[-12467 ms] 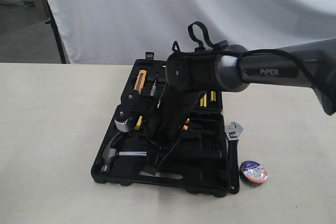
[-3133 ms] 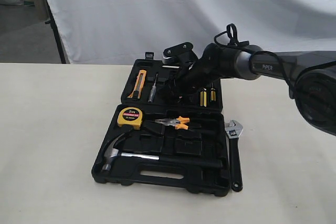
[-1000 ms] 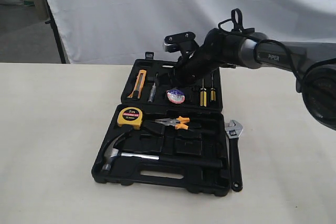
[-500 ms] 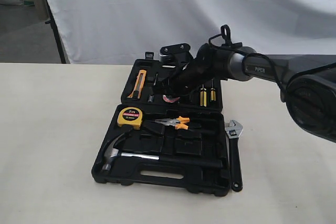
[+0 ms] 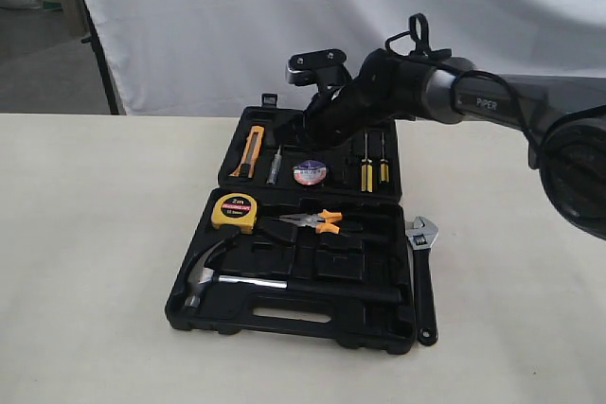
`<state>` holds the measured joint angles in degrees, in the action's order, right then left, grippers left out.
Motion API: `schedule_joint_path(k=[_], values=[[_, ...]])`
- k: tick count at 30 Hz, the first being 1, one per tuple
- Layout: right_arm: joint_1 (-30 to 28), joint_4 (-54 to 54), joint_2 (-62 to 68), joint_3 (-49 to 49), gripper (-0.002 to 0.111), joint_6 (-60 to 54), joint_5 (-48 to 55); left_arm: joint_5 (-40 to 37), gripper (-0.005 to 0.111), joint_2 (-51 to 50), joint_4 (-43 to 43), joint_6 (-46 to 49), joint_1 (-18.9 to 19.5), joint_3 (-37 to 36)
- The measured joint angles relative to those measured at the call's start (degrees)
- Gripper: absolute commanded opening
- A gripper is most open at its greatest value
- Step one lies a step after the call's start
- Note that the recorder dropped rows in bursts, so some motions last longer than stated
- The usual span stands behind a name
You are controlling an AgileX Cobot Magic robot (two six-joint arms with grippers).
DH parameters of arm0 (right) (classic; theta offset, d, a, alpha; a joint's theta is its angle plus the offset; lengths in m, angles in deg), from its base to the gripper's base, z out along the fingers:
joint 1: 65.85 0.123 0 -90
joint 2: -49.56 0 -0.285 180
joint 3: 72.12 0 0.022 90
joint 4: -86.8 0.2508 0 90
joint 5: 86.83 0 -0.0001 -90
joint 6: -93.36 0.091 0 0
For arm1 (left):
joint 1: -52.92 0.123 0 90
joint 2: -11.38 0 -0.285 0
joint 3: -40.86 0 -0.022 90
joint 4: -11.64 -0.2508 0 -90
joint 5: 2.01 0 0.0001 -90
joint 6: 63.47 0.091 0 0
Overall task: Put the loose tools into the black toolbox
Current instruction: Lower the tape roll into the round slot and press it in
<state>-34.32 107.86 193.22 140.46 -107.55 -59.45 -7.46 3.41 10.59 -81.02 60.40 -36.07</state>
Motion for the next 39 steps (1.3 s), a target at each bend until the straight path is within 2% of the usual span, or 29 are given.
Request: schedule_joint_path(k=[9,19,29,39], values=[[-3.13,0.0,2.55,0.0,-0.001,0.36,4.46,0.0,0.001,0.0,0.0,0.0,0.0,0.0],[-3.73,0.09,3.16,0.24,-0.001,0.59,4.65,0.0,0.001,0.0,0.0,0.0,0.0,0.0],[-3.23,0.3,0.21,0.12,-0.001,0.59,5.51,0.0,0.001,0.0,0.0,0.0,0.0,0.0],[-0.6,0.44,3.66,0.12,-0.001,0.44,3.76,0.0,0.001,0.0,0.0,0.0,0.0,0.0]])
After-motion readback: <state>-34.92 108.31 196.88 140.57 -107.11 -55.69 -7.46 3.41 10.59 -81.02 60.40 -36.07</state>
